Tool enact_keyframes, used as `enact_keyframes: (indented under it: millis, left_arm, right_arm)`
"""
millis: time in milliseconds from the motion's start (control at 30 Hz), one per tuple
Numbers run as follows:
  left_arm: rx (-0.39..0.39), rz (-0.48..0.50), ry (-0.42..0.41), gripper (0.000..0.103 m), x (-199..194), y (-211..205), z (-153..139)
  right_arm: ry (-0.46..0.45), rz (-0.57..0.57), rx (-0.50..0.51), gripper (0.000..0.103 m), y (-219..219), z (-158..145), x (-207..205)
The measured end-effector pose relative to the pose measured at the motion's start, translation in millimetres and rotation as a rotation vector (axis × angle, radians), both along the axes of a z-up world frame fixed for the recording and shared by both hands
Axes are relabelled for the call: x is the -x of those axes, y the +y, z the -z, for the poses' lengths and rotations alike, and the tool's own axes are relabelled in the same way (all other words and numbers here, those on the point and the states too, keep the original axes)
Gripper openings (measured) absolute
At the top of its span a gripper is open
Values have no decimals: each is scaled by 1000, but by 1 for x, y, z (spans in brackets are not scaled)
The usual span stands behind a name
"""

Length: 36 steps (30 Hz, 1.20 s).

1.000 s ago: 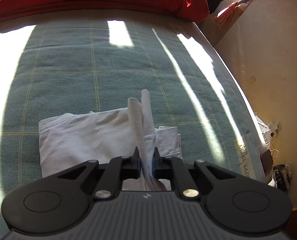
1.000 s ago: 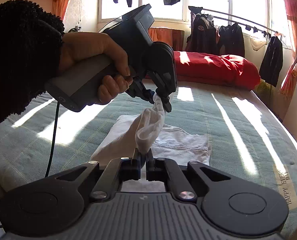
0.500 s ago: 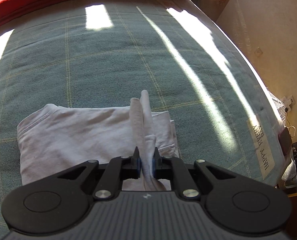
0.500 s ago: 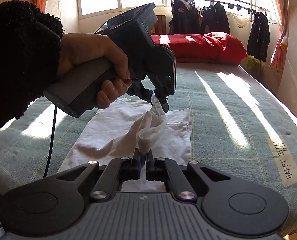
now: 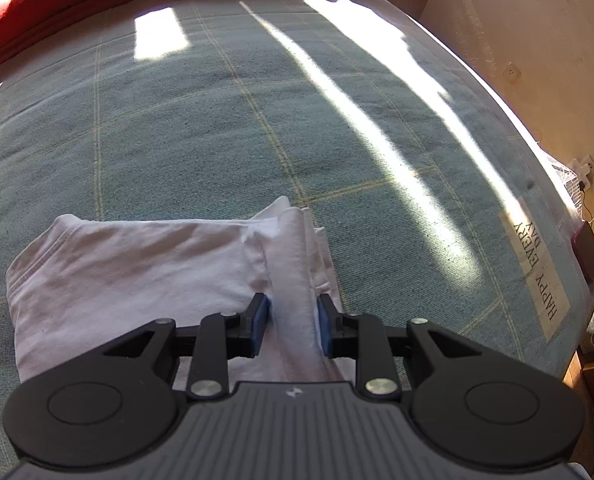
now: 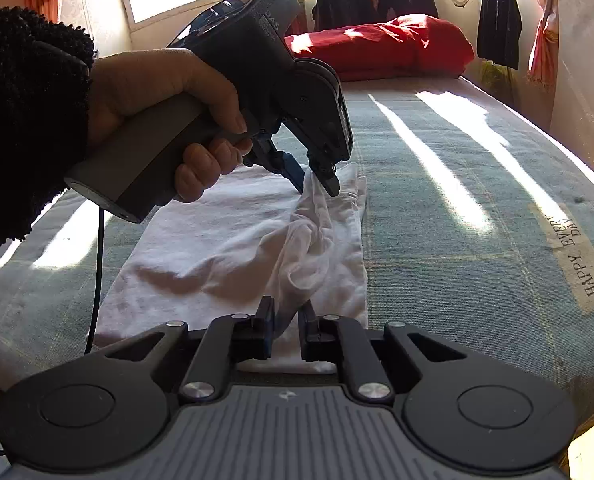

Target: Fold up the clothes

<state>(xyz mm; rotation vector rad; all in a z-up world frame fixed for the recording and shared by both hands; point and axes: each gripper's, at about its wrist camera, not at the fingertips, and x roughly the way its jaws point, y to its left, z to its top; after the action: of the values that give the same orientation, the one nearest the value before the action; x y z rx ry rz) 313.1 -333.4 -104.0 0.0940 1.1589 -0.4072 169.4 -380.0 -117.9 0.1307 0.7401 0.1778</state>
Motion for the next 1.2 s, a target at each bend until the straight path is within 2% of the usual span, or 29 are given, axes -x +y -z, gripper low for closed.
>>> enact_keyframes:
  millis: [33, 100, 167, 267, 367, 500, 733, 833, 1033, 1200]
  left_arm:
    - [4, 5, -3, 28, 1, -1, -1]
    - [64, 25, 2, 31, 4, 0, -6]
    - [107, 45, 1, 32, 8, 0, -13]
    - [85, 106, -59, 33, 22, 0, -28]
    - [56, 149, -120, 38, 37, 16, -40]
    - [-2, 155, -160, 40, 59, 56, -43]
    - [-81, 160, -220, 45, 121, 114, -19]
    - [-80, 156, -237, 45, 141, 121, -5]
    - [-72, 195, -262, 46, 163, 120, 15]
    - [-42, 222, -258, 57, 173, 117, 22]
  right_arm:
    - [7, 10, -1, 23, -2, 1, 0]
    - [22, 27, -18, 37, -6, 2, 0]
    - [32, 43, -42, 45, -11, 3, 1]
    - [45, 71, -72, 50, -20, 3, 0]
    - [39, 95, -83, 50, -27, 0, 1]
    - [25, 104, -134, 49, -38, -3, 0]
    - [30, 69, -258, 45, -49, 4, -22]
    - [67, 73, -316, 40, -49, 15, -43]
    - [183, 55, -388, 40, -50, 39, -72]
    - [217, 76, -480, 40, -62, 52, -80]
